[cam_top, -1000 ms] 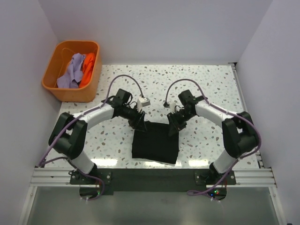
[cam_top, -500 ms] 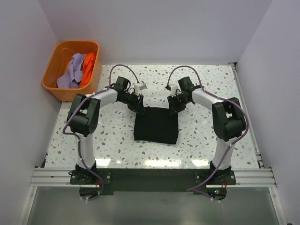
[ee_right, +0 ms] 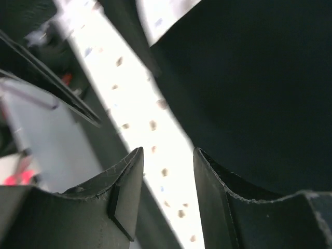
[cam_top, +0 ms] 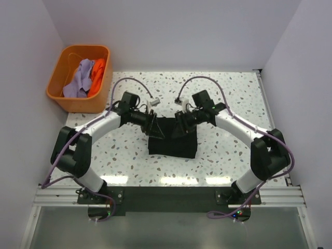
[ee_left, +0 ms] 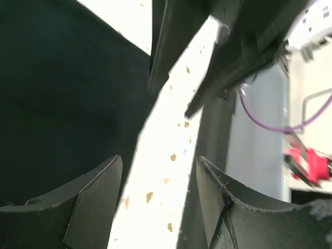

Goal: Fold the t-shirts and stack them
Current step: Fold the tshirt

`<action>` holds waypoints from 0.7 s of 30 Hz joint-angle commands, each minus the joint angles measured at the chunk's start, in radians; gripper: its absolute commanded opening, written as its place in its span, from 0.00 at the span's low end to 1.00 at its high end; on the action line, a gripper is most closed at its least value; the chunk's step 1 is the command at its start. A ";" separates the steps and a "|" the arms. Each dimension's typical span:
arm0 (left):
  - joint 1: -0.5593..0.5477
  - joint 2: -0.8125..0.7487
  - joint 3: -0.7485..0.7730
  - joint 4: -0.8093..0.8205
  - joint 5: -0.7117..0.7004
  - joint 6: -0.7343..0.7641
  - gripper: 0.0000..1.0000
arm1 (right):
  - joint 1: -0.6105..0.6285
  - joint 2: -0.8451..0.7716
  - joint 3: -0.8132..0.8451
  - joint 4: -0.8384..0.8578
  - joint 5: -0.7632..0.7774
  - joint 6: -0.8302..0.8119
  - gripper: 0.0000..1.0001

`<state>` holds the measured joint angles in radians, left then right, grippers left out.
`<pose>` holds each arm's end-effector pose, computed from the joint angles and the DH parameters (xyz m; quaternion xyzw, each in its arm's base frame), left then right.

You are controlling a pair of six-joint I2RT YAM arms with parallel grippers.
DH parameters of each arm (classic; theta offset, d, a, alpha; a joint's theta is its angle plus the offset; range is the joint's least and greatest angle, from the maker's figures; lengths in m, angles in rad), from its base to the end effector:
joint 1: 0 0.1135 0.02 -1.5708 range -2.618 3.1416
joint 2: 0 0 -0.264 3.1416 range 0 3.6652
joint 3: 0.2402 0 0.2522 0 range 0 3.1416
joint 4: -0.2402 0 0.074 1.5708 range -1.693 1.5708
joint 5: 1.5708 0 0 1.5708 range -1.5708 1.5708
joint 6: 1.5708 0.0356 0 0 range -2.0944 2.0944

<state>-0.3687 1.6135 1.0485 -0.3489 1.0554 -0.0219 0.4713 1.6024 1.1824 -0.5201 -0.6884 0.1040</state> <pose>0.2931 -0.1465 0.2243 0.3011 0.7775 -0.5217 0.1809 0.2894 0.1729 0.2503 -0.2663 0.8608 0.3904 0.1890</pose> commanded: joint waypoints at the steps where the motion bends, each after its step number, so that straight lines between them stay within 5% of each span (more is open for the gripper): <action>1: -0.074 0.014 -0.079 0.069 0.068 -0.102 0.64 | 0.043 0.011 -0.107 0.095 -0.118 0.163 0.47; 6: -0.076 0.146 -0.166 0.177 0.057 -0.190 0.64 | 0.038 0.129 -0.170 0.146 -0.157 0.181 0.44; 12: 0.039 0.411 -0.134 0.078 0.008 -0.106 0.64 | -0.071 0.289 -0.254 0.057 -0.103 0.030 0.41; 21: 0.120 0.450 -0.128 -0.011 -0.028 -0.044 0.64 | -0.181 0.320 -0.202 -0.154 -0.059 -0.095 0.40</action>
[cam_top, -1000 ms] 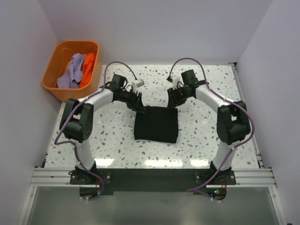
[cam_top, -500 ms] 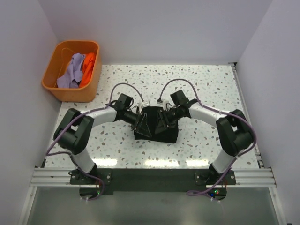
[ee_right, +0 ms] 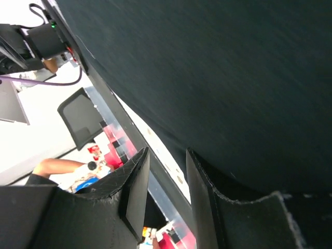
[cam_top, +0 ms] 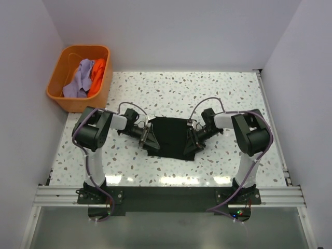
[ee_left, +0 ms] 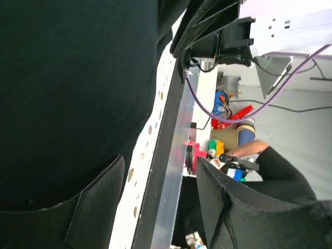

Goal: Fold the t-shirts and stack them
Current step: Fold the tshirt, then neatly place the folded tshirt to the corner

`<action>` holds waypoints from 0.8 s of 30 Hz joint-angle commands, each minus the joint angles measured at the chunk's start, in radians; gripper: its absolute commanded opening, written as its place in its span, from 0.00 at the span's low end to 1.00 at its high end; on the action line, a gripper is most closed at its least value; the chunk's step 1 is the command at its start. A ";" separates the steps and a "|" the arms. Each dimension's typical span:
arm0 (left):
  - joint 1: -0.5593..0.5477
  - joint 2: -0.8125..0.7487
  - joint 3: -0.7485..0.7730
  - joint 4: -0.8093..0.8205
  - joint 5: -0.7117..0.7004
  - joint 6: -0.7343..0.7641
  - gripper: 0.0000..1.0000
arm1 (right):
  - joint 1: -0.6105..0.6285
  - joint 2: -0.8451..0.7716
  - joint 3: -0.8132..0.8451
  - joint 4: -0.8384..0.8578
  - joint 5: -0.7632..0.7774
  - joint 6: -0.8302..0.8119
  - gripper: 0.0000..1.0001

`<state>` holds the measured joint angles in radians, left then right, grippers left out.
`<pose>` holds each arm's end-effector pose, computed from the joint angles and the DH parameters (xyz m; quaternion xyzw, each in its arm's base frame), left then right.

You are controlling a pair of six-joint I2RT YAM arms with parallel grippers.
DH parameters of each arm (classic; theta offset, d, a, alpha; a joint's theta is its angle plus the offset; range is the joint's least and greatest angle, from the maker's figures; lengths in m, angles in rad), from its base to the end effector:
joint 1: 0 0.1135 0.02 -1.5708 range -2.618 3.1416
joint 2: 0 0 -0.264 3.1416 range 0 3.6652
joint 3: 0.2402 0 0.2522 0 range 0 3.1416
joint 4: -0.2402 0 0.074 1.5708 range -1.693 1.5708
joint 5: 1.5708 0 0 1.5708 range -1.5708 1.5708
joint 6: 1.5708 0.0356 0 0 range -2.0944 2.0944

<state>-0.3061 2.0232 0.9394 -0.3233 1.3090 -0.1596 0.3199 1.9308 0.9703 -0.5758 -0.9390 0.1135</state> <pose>0.2915 -0.1282 0.0804 -0.1075 -0.7849 0.6053 0.0769 0.2813 0.1234 0.0993 0.0996 -0.8861 -0.4451 0.0822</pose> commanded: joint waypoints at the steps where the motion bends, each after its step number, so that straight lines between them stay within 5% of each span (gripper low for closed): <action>1: 0.064 0.010 -0.016 -0.046 -0.283 0.106 0.64 | -0.031 -0.019 0.019 -0.122 0.195 -0.109 0.40; 8: 0.087 -0.230 0.024 -0.096 -0.341 0.184 0.64 | -0.090 -0.176 0.116 -0.249 0.321 -0.215 0.41; 12: 0.061 -0.424 0.078 -0.060 -0.574 0.132 0.65 | -0.090 -0.285 0.175 -0.194 0.390 -0.155 0.45; 15: -0.040 -0.512 0.142 -0.025 -0.796 0.071 0.70 | -0.090 -0.387 0.189 -0.135 0.446 -0.078 0.58; 20: -0.301 -0.489 0.208 -0.060 -1.170 0.008 0.83 | -0.091 -0.515 0.214 -0.115 0.626 -0.077 0.96; 21: -0.323 -0.468 0.220 -0.068 -1.191 -0.004 0.92 | -0.090 -0.523 0.220 -0.121 0.643 -0.086 0.96; 24: -0.367 -0.333 0.294 -0.114 -1.225 -0.070 0.97 | -0.099 -0.549 0.219 -0.137 0.672 -0.103 0.98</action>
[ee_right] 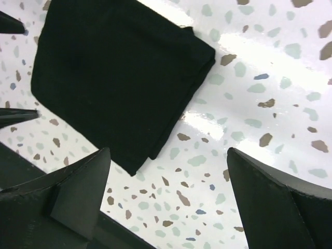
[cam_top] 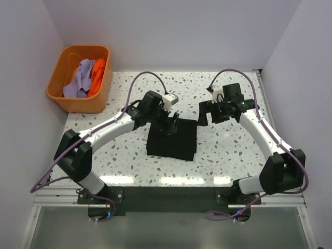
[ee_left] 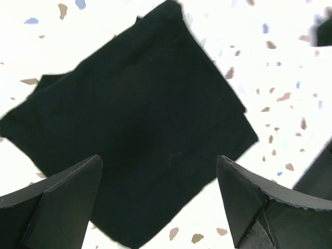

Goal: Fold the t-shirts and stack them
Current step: Neatly place the folded tshirt to the corner

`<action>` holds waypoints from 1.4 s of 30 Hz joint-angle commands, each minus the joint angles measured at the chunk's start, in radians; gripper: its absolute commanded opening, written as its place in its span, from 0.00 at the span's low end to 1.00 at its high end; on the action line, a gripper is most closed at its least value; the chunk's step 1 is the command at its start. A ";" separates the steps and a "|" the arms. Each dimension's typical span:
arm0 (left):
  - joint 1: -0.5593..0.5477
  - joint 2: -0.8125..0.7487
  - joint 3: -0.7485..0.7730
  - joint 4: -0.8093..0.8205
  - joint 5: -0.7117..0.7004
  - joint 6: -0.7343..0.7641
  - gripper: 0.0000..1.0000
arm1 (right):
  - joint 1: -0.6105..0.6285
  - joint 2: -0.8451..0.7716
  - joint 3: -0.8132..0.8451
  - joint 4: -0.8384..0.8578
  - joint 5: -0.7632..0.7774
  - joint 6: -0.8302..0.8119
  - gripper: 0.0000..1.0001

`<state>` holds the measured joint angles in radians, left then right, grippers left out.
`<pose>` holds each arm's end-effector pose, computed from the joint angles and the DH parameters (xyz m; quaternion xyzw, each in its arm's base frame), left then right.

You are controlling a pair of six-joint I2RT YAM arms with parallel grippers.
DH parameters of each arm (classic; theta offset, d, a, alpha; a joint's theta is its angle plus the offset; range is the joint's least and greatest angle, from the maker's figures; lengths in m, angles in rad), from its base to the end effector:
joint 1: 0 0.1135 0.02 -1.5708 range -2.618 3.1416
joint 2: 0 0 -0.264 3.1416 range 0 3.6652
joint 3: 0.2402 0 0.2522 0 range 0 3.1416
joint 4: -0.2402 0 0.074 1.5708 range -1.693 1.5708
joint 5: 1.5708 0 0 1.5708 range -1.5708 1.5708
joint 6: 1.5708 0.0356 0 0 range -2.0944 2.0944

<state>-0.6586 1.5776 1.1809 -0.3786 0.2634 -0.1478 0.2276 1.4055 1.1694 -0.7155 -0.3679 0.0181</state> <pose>0.2698 -0.2205 0.2623 0.2801 0.8715 -0.2620 0.3057 0.2806 0.0781 0.2876 -0.1533 0.9254 0.2096 0.2759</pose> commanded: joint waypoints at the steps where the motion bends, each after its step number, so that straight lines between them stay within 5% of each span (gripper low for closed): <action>1: -0.024 0.140 0.066 -0.062 -0.179 -0.102 0.97 | -0.010 -0.028 0.015 0.001 0.103 -0.009 0.98; 7: -0.084 0.341 0.148 -0.091 -0.243 -0.110 0.97 | -0.019 -0.066 -0.036 0.002 0.115 -0.012 0.99; 13: 0.016 0.407 0.108 -0.247 -0.260 0.064 0.95 | -0.040 -0.073 -0.028 -0.018 0.144 -0.082 0.99; 26: 0.388 0.266 -0.127 -0.427 -0.322 0.396 0.98 | -0.051 -0.042 0.002 -0.025 0.141 -0.152 0.99; 42: 0.881 0.127 -0.340 -0.365 -0.417 0.824 1.00 | -0.059 0.024 0.050 -0.018 0.123 -0.188 0.99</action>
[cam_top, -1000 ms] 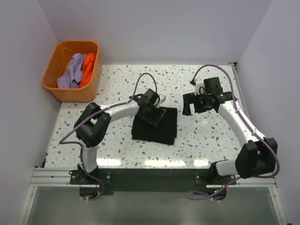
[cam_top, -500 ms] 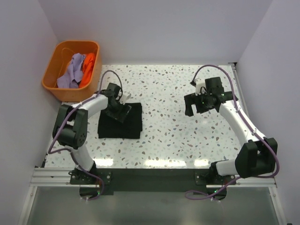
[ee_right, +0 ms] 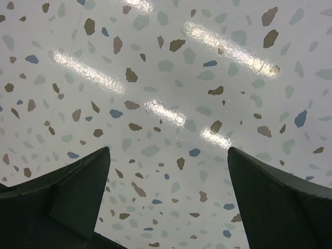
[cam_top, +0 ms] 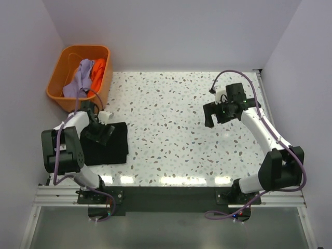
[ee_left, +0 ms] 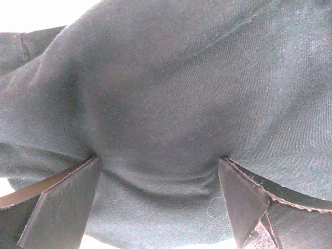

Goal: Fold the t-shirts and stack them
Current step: Neatly place the folded tshirt to the corner

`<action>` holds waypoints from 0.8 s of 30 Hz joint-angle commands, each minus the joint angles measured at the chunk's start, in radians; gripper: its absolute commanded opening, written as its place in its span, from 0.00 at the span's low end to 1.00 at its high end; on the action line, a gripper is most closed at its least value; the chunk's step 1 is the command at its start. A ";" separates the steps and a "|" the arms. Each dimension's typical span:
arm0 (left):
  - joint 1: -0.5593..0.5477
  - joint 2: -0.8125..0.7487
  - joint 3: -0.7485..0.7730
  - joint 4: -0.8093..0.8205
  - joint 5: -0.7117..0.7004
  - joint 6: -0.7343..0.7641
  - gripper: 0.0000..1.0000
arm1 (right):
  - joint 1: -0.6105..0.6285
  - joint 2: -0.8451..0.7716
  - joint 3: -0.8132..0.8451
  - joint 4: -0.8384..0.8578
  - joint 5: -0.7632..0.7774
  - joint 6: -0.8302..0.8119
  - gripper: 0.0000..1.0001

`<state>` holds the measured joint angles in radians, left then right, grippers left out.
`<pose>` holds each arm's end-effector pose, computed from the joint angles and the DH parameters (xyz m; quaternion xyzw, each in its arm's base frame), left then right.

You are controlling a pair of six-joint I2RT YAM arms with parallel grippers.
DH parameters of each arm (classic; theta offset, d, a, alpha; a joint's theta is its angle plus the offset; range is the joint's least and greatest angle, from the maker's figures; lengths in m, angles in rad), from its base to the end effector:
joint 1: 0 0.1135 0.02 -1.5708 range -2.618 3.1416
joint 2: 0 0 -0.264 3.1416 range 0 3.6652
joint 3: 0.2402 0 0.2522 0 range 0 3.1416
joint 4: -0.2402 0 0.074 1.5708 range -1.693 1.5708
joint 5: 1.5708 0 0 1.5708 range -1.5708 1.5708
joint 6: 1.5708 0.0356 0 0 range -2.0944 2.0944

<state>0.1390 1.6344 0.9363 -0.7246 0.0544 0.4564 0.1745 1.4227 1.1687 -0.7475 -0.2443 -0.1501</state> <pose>0.2767 0.0368 0.1571 0.1595 0.9840 -0.0042 0.0787 0.2858 0.0591 0.2797 -0.1877 0.9346 0.1203 0.2773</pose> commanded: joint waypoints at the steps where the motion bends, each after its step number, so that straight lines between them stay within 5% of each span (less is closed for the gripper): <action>1: 0.132 0.076 -0.093 -0.013 -0.211 0.282 1.00 | -0.007 0.008 0.051 0.016 -0.003 -0.022 0.99; 8: 0.240 0.134 -0.031 0.053 -0.261 0.465 1.00 | -0.013 0.013 0.055 0.008 -0.010 -0.040 0.99; 24: 0.309 0.220 0.102 0.047 -0.254 0.433 1.00 | -0.024 0.005 0.049 -0.001 -0.021 -0.048 0.99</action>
<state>0.4122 1.7840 1.0832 -0.8848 -0.0998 0.8577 0.1558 1.4349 1.1835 -0.7486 -0.2520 -0.1848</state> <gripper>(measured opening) 0.997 0.985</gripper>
